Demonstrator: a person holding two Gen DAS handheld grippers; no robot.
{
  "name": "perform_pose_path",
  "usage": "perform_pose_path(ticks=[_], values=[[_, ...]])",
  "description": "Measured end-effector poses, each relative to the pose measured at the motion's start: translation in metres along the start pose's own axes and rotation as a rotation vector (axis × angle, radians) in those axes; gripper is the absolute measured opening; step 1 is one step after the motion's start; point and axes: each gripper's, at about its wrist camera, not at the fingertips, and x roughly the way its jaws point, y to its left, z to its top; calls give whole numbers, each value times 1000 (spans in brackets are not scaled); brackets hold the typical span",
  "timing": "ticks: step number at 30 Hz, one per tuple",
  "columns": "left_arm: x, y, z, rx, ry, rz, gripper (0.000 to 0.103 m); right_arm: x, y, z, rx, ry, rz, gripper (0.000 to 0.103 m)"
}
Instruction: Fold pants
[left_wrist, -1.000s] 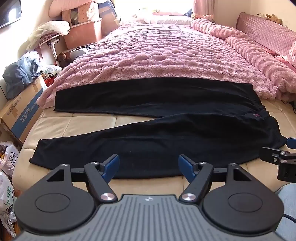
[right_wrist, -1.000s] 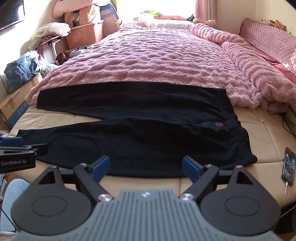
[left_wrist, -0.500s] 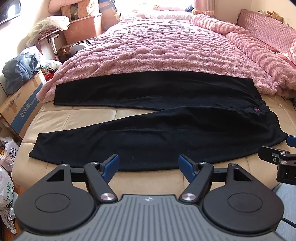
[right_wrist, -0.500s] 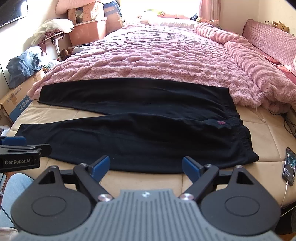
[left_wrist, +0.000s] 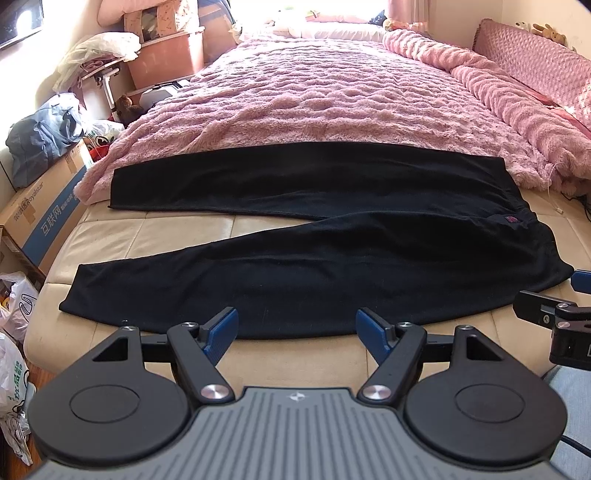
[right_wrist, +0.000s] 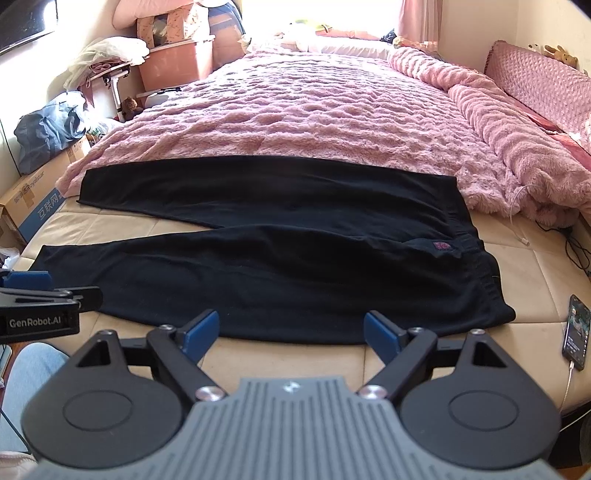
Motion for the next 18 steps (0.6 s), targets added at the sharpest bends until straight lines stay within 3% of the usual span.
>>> perform_pose_path(ticks=[18], values=[[-2,3,-1,0,0,0,85,-2,2,-2,-8,-2,2,82]])
